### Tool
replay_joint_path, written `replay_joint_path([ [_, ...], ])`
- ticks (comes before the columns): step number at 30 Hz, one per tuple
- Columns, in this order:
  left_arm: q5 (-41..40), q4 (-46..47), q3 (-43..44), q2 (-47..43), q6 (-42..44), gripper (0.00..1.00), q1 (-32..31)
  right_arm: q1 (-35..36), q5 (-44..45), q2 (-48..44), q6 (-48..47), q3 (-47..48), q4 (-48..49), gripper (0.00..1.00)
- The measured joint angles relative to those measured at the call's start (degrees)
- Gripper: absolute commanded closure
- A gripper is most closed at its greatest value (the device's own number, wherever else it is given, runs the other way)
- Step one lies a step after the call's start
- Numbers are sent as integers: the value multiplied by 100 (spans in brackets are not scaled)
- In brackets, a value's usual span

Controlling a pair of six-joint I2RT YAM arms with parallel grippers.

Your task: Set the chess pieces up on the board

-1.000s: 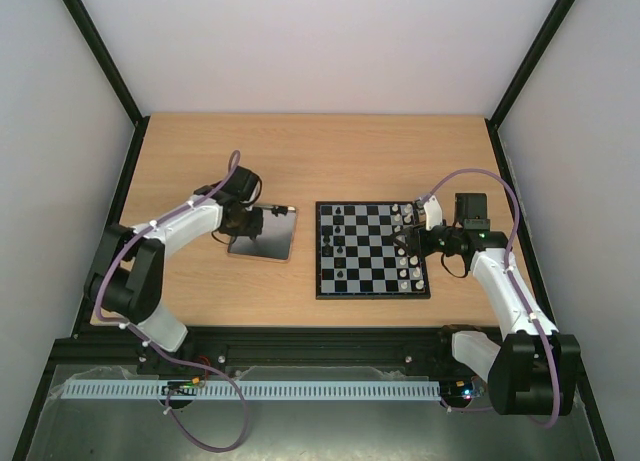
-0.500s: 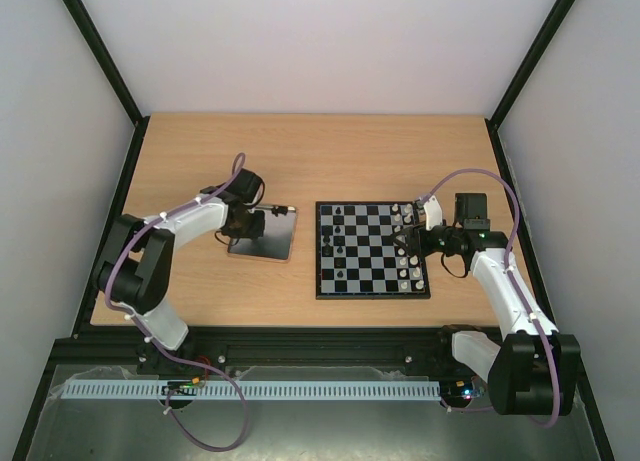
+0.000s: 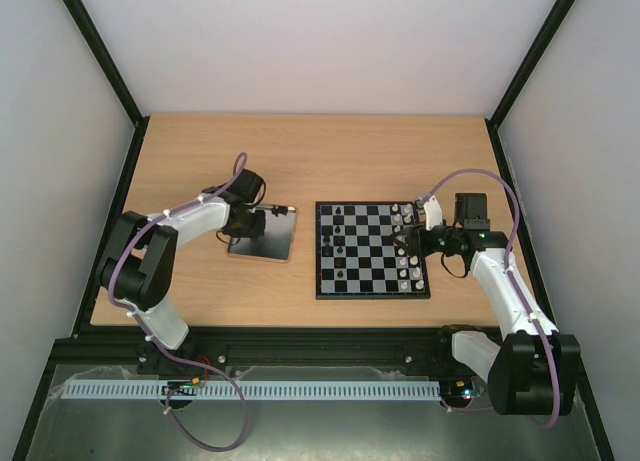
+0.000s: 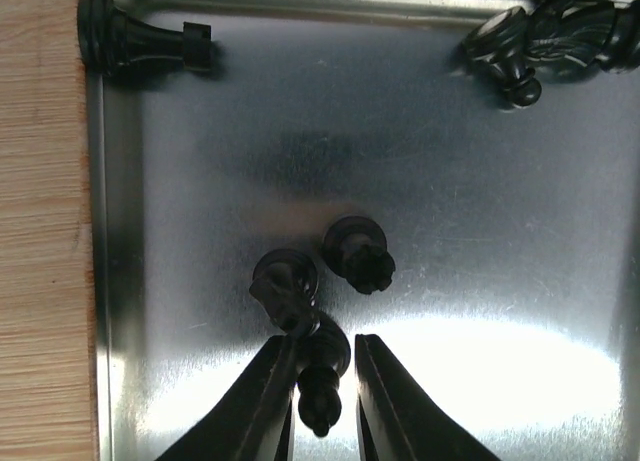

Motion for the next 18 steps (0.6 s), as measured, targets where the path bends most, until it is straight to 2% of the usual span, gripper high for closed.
replay_joint_path([
  [5, -9, 66, 2, 44, 28, 87, 0, 0, 0, 2, 0, 0, 0, 51],
  [12, -35, 57, 2, 42, 46, 89, -50, 0, 0, 2, 0, 0, 0, 51],
  [18, -109, -114, -140, -179, 37, 90, -413, 0, 0, 2, 0, 0, 0, 51],
])
